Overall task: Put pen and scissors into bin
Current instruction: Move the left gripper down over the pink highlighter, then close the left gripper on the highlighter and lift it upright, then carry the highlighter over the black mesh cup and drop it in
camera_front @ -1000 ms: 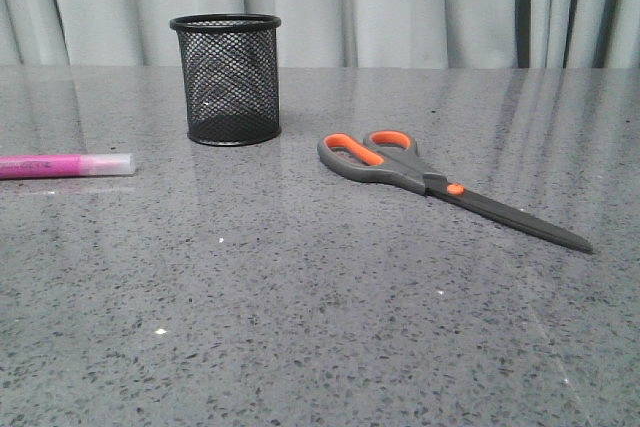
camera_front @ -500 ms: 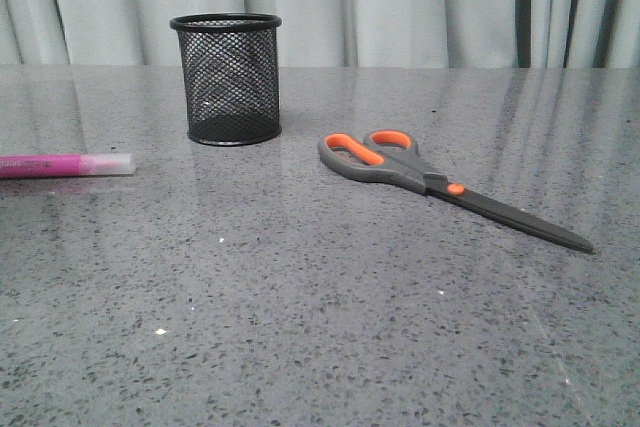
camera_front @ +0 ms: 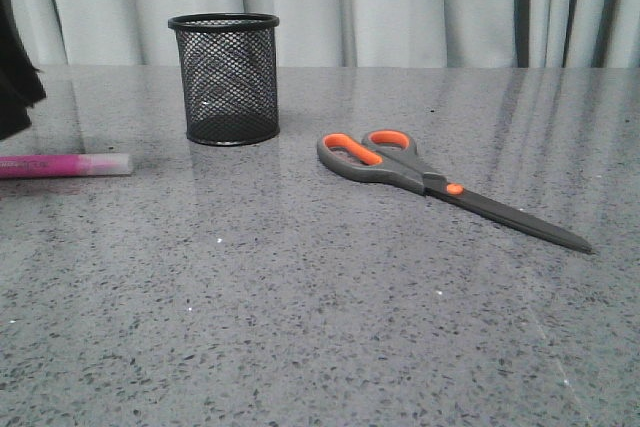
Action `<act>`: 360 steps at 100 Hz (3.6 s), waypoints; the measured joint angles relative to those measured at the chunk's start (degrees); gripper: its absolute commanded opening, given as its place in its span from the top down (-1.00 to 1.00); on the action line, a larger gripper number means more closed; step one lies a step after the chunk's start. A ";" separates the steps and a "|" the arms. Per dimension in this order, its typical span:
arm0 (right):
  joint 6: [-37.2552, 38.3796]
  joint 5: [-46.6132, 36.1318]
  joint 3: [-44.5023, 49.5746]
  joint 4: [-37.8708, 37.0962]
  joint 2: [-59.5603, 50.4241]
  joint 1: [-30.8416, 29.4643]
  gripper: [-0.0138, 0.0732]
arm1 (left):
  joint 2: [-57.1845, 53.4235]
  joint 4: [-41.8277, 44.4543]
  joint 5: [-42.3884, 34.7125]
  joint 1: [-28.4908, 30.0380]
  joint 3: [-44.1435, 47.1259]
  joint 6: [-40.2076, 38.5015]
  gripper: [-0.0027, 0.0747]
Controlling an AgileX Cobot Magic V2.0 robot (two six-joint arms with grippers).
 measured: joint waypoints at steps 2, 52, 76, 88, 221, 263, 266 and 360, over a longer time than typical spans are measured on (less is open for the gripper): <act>0.00 0.11 0.00 0.00 0.00 0.00 -0.07 | 0.46 -0.03 0.00 0.00 0.00 0.54 0.03; -0.13 0.46 0.00 0.00 0.00 0.00 -0.07 | 6.97 -0.37 -1.67 -0.15 -2.05 3.38 0.03; -0.13 0.50 0.00 0.00 0.00 0.00 -0.07 | 8.09 -0.24 -1.67 -0.15 -2.18 3.58 0.03; -0.13 0.50 0.00 0.00 0.00 0.00 -0.07 | 8.72 -0.02 -1.55 -0.15 -2.18 3.58 0.03; -0.16 0.90 0.00 0.00 0.00 0.00 -0.07 | 4.54 -31.85 3.40 -0.15 -18.02 1.98 0.99; -0.16 0.90 0.00 -0.02 0.00 0.00 -0.07 | 11.51 -56.27 -4.87 -0.93 -18.14 8.71 0.99; -0.16 0.90 0.00 -0.02 0.00 0.00 -0.07 | 12.33 -56.67 -4.99 -1.36 -18.14 9.45 0.99; -0.25 0.90 0.00 -0.02 0.00 0.00 -0.07 | 21.09 -52.80 -8.63 -2.85 -18.14 15.72 0.99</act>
